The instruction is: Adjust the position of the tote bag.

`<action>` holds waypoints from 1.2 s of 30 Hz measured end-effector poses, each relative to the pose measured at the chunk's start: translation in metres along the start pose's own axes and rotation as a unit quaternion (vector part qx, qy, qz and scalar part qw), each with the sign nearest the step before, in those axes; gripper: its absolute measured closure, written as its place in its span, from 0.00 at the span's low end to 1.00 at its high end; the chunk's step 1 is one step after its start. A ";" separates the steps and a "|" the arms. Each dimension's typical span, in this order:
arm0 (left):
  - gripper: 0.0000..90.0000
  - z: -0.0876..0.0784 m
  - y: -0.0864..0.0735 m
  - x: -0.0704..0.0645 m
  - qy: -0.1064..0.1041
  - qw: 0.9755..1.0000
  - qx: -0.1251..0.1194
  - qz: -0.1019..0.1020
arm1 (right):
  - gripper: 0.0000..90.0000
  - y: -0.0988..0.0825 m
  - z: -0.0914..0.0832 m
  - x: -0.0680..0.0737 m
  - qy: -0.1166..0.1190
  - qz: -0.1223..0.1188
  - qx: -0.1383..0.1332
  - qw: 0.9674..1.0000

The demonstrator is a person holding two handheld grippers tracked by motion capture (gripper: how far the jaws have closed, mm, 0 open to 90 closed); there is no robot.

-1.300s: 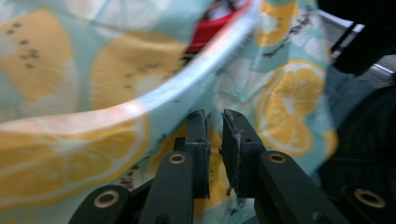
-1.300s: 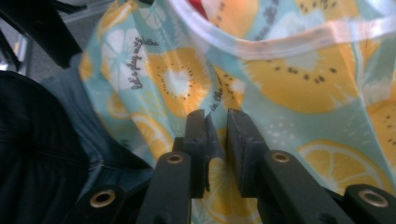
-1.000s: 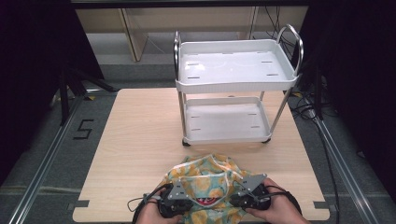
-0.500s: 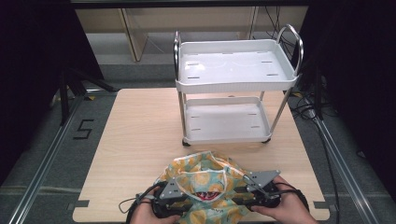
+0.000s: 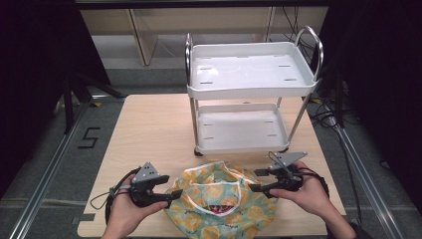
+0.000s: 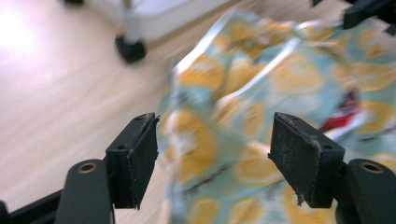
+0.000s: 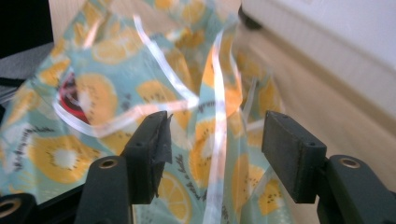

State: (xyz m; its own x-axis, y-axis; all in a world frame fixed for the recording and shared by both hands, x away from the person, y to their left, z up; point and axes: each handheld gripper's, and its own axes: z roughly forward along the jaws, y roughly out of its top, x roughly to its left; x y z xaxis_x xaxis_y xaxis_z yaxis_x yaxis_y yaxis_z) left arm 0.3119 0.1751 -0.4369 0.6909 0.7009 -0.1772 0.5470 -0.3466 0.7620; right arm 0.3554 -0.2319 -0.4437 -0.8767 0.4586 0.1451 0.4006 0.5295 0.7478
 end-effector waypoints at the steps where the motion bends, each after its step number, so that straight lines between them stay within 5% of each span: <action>1: 0.35 0.004 -0.002 0.004 -0.001 1.000 0.005 -0.003 | 0.47 -0.001 0.003 -0.003 -0.002 -0.002 0.007 1.000; 7: 0.41 0.022 -0.009 0.016 -0.049 0.998 0.032 -0.030 | 0.75 -0.006 0.016 -0.006 0.019 0.027 0.069 0.997; 12: 0.64 0.031 -0.012 0.013 -0.070 0.995 0.063 -0.033 | 1.00 -0.008 0.016 -0.006 0.030 0.038 0.086 0.995; 15: 0.70 0.035 -0.012 0.013 -0.069 0.995 0.073 -0.026 | 0.98 -0.010 0.014 -0.008 0.022 0.035 0.086 0.995; 18: 0.64 0.034 -0.010 0.014 -0.055 0.996 0.060 -0.033 | 0.78 -0.010 0.014 -0.011 -0.007 0.036 0.057 0.998; 20: 0.57 0.031 -0.008 0.016 -0.042 0.997 0.052 -0.034 | 0.67 -0.009 0.012 -0.012 0.006 0.048 0.047 0.998; 22: 0.50 0.027 -0.006 0.015 -0.046 0.998 0.035 -0.037 | 0.61 -0.008 0.011 -0.011 0.001 0.049 0.036 0.998; 25: 0.41 0.020 -0.004 0.013 -0.053 0.998 0.037 -0.027 | 0.53 -0.007 0.013 -0.010 0.025 0.060 0.024 0.998; 28: 0.37 0.024 -0.007 0.009 -0.056 0.997 0.059 -0.018 | 0.55 -0.009 0.019 -0.009 0.031 0.066 0.036 0.997; 32: 0.55 0.032 -0.015 0.006 -0.077 0.993 0.086 -0.007 | 0.86 -0.014 0.024 -0.008 0.052 0.061 0.066 0.995; 36: 0.58 0.030 -0.014 0.004 -0.073 0.995 0.072 -0.010 | 0.85 -0.013 0.019 -0.007 0.054 0.037 0.053 0.996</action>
State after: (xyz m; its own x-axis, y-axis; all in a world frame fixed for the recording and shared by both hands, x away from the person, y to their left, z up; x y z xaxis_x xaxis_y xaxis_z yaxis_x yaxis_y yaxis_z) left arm 0.3213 0.1641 -0.4668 0.7349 0.6143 -0.2873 0.6157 -0.4269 0.6623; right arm 0.3614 -0.2281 -0.4671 -0.8650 0.4227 0.2703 0.4860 0.5714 0.6613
